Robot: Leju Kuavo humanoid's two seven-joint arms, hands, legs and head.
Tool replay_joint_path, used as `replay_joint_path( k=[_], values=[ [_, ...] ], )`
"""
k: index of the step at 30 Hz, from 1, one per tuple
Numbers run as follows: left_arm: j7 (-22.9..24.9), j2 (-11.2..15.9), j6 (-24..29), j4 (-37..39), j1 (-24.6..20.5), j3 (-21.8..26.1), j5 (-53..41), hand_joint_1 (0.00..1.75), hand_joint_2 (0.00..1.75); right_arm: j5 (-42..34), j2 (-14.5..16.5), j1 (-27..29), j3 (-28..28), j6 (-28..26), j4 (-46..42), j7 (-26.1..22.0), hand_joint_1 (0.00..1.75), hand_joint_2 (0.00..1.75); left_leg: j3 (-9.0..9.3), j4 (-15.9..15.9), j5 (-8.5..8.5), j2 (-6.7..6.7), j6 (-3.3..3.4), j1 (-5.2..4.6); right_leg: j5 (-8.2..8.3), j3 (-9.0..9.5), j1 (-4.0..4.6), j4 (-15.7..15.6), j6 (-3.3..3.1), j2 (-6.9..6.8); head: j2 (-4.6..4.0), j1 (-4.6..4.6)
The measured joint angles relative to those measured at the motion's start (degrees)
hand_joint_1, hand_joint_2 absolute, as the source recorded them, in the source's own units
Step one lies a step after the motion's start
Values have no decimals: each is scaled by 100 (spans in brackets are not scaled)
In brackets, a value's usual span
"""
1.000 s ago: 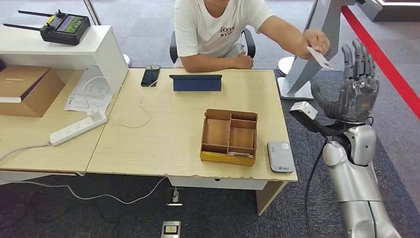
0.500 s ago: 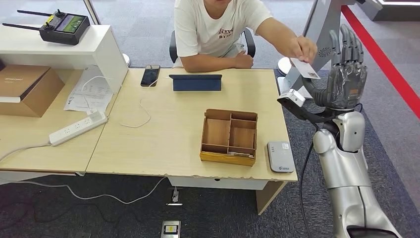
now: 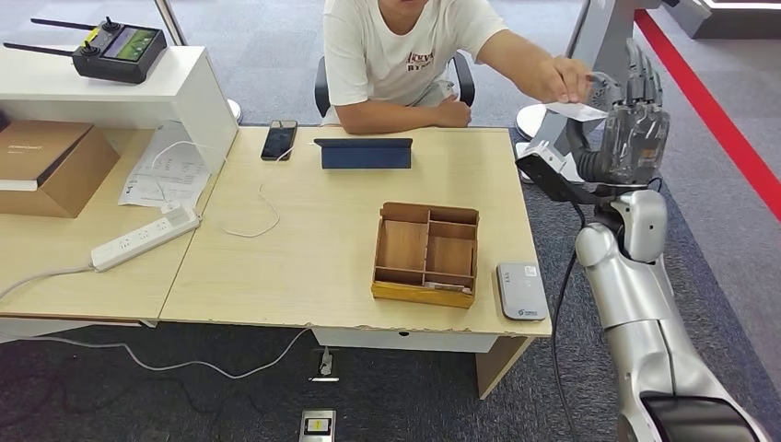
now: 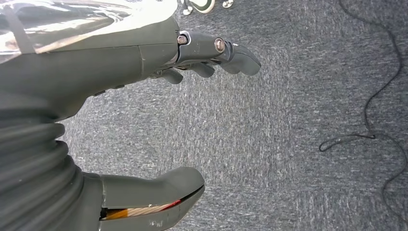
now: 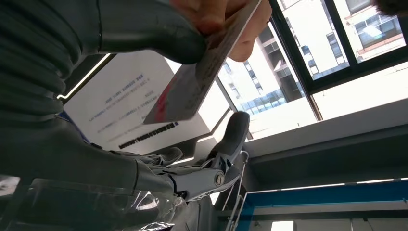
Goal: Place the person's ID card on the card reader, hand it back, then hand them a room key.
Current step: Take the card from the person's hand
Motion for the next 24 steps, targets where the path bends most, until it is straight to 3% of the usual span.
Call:
replay_joint_path(
  k=[16, 24],
  values=[
    [-12, 2, 0, 0, 4, 0, 0, 0, 175, -398, 17, -62, 254, 462, 175, 171, 175, 175, 2, 3, 0, 1, 0, 0, 0, -1, 0, 0, 0, 0, 0, 0],
    [-14, -13, 13, 2, 12, 0, 13, 0, 175, -610, -193, 23, 345, 1153, -57, 502, 175, 175, -1, 10, -1, 1, 0, 0, 1, -1, 0, -1, 1, 1, 0, 0]
  ],
)
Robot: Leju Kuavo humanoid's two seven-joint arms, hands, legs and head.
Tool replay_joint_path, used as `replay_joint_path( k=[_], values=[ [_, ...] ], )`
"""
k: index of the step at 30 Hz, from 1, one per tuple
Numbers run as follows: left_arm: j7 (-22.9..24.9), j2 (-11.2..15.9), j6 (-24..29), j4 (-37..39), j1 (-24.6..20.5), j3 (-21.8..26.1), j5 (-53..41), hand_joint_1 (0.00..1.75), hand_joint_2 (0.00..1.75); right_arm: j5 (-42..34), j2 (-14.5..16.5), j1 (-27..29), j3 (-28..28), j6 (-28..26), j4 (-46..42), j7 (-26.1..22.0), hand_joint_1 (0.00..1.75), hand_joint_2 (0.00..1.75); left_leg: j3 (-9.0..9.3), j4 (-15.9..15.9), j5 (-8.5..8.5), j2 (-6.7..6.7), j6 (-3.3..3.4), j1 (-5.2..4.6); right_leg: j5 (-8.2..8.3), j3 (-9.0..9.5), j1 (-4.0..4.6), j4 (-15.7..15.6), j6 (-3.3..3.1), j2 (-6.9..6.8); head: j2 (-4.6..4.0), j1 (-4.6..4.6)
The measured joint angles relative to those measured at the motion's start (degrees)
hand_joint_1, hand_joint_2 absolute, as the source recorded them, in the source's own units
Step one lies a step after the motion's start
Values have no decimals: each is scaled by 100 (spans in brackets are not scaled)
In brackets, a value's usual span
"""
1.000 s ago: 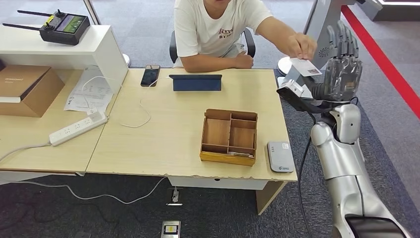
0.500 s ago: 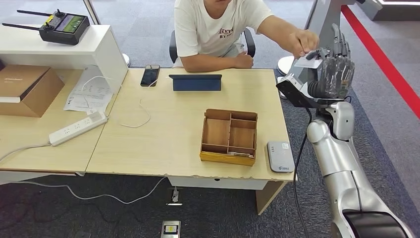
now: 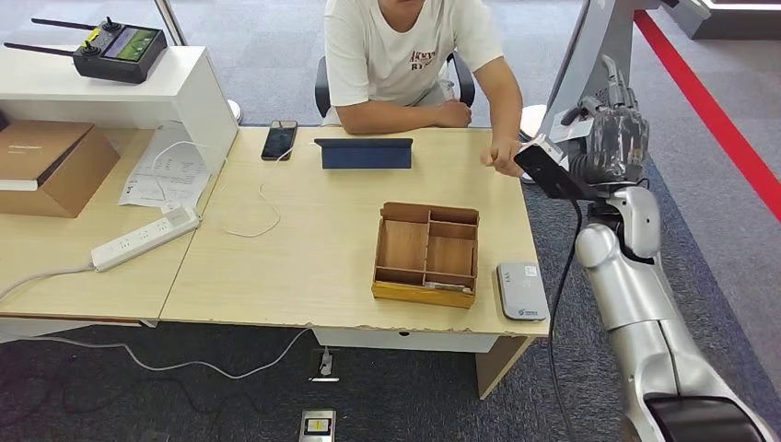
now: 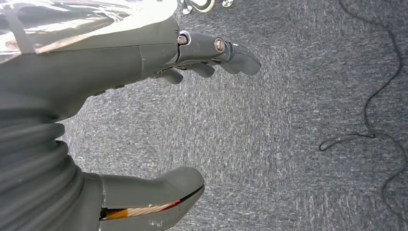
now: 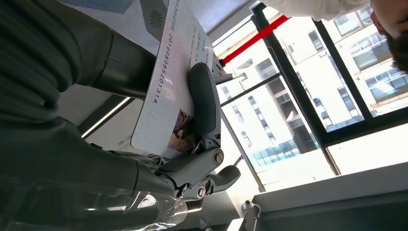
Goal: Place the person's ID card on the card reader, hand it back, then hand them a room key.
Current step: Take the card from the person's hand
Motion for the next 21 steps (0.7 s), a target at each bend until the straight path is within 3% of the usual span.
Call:
replay_joint_path(
  k=[12, 21],
  values=[
    [150, -14, 10, 9, 13, 0, 99, 0, 175, -456, -646, 526, 214, 752, -107, 146, 175, 175, -6, 7, -1, -1, 2, 0, 3, -2, 0, -1, 4, 0, 0, -1],
    [156, -56, 9, 11, 12, 2, 172, 0, 175, -652, -860, 924, 419, 939, -48, 217, 175, 175, -12, 7, -1, 0, 2, 0, 3, -5, 0, -1, 4, 0, 0, -1]
  ],
)
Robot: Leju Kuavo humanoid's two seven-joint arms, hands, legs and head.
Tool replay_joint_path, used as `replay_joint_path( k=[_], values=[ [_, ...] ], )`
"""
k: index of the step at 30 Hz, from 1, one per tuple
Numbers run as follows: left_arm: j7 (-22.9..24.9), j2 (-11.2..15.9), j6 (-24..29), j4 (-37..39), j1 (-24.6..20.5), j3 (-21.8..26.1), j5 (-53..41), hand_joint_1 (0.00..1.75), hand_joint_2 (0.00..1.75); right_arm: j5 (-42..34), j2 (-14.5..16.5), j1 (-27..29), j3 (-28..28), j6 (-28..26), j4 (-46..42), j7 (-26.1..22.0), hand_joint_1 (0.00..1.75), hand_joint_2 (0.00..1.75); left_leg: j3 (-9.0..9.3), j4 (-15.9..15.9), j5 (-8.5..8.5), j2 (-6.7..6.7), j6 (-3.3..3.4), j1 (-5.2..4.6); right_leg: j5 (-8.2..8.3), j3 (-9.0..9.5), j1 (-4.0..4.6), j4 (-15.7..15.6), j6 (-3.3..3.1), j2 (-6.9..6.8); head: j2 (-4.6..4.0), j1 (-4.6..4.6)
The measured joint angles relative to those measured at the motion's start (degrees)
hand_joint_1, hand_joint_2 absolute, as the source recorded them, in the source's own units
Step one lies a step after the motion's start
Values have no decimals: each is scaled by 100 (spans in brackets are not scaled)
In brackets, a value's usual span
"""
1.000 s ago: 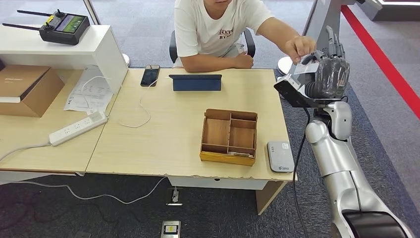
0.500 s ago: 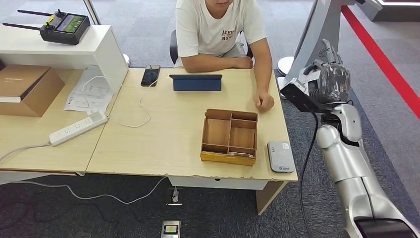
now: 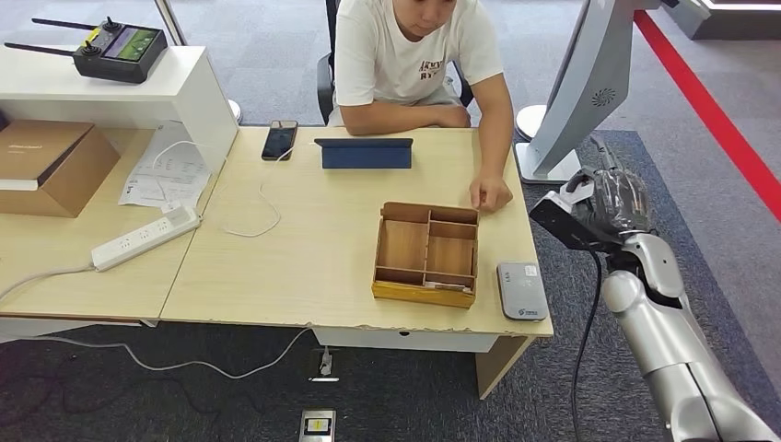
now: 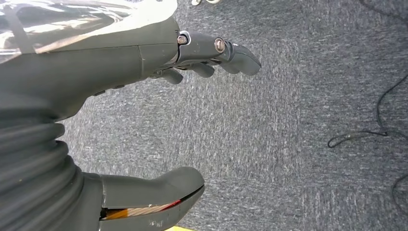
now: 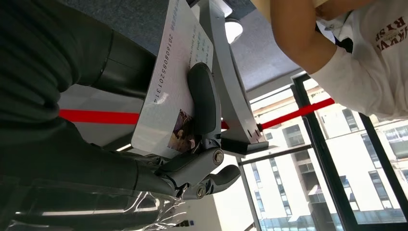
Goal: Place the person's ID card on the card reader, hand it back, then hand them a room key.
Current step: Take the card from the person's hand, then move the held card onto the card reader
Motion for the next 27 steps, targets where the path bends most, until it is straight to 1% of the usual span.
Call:
replay_joint_path(
  k=[6, 14, 27],
  values=[
    [-46, -28, -16, 0, -5, 3, -2, 0, 175, 39, -6, 151, 225, 75, 147, 152, 175, 175, -4, 0, 0, 0, 0, 0, 0, -4, 0, 0, 0, 0, 0, 0],
    [-57, -46, -22, 4, -9, 74, -100, 0, 175, 41, 7, 235, 449, 99, 524, 205, 175, 175, -9, 1, 0, 0, 0, 0, 0, -9, 0, 0, 0, 0, 0, 1],
    [-63, -43, -57, 4, -9, 135, -108, 0, 175, -34, 9, 471, 630, 140, 992, 351, 175, 175, -14, 2, 0, 0, 0, 0, 0, -15, 0, 0, 1, 0, 0, 1]
  ],
)
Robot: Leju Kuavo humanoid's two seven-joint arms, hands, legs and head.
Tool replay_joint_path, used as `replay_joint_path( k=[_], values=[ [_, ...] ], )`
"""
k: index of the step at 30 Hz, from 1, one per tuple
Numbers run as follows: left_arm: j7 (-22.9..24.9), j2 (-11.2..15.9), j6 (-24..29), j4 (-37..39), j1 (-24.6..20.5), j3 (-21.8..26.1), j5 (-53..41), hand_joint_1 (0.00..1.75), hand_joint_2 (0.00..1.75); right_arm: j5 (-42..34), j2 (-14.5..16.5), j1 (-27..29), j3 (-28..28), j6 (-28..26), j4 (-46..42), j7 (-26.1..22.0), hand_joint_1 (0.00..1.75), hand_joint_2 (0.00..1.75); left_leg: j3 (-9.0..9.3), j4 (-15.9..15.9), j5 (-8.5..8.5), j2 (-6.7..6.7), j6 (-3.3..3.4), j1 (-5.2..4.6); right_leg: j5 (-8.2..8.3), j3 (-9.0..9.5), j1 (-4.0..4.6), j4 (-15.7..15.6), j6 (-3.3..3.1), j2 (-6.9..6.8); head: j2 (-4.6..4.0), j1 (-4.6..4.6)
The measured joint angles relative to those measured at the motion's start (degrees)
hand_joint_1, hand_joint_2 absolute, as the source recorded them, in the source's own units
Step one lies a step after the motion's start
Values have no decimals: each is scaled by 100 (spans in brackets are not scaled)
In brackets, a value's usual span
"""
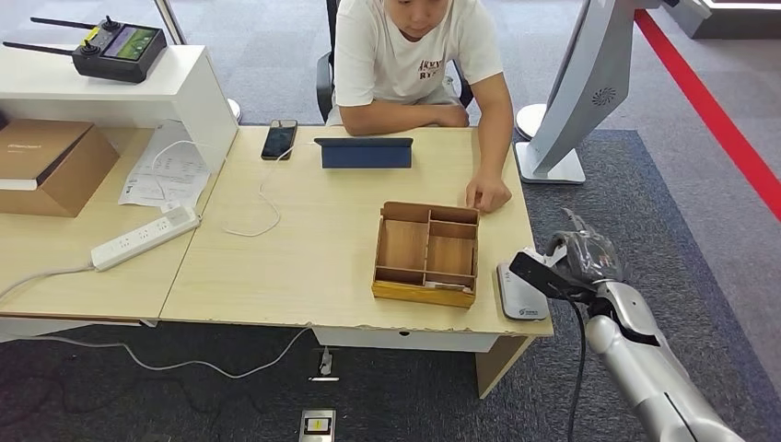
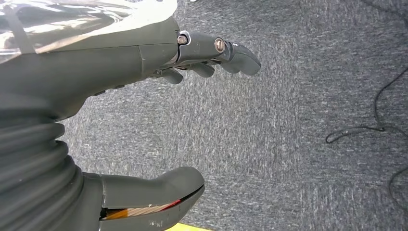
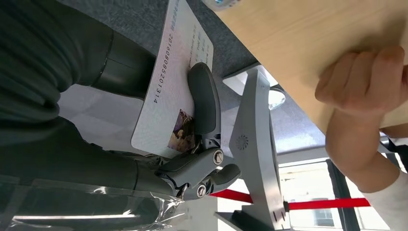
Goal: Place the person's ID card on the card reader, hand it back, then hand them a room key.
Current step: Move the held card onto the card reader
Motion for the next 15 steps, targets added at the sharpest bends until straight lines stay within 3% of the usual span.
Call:
replay_joint_path(
  k=[15],
  values=[
    [-17, 9, -68, 0, 0, 1, -76, 0, 175, -80, -17, 196, 54, 2, 262, 44, 175, 175, -2, 1, 0, 0, 0, 0, 0, -1, 0, 0, 1, 0, 0, 1]
  ],
)
